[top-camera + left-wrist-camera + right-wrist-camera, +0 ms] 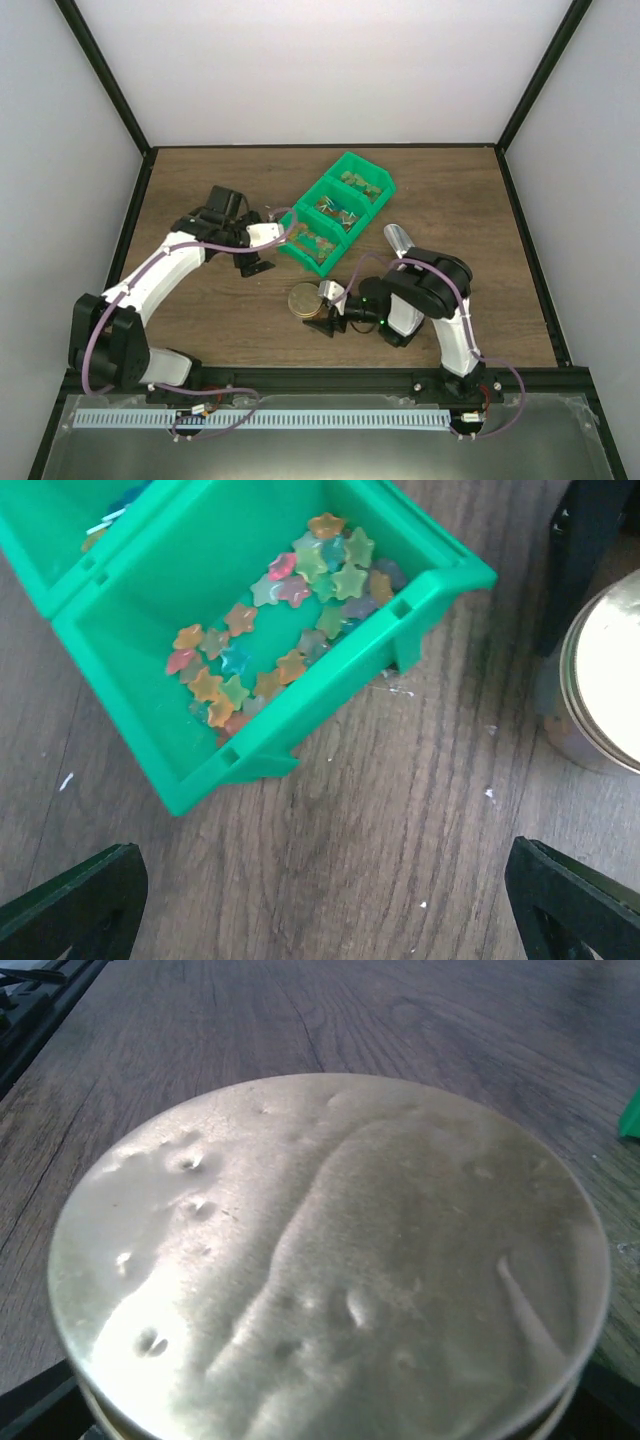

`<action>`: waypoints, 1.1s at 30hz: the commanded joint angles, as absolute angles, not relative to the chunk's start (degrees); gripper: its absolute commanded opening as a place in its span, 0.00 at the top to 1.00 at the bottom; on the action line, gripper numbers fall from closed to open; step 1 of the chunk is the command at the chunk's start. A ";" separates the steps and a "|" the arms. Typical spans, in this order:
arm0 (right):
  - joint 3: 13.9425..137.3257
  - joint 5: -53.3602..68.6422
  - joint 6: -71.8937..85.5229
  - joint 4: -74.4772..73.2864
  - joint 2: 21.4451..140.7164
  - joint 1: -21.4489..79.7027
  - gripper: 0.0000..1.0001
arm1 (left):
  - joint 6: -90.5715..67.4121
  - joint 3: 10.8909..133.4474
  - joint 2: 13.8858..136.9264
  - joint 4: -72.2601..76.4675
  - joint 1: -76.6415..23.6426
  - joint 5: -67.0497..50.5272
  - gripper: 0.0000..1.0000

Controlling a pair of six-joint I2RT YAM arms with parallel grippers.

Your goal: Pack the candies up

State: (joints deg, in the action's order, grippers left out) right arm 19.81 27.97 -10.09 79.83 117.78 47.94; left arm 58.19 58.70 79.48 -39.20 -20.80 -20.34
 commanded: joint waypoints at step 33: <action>23.74 27.26 -10.98 18.26 64.97 39.96 0.00 | 35.00 64.69 79.97 -28.88 -17.74 -21.58 0.00</action>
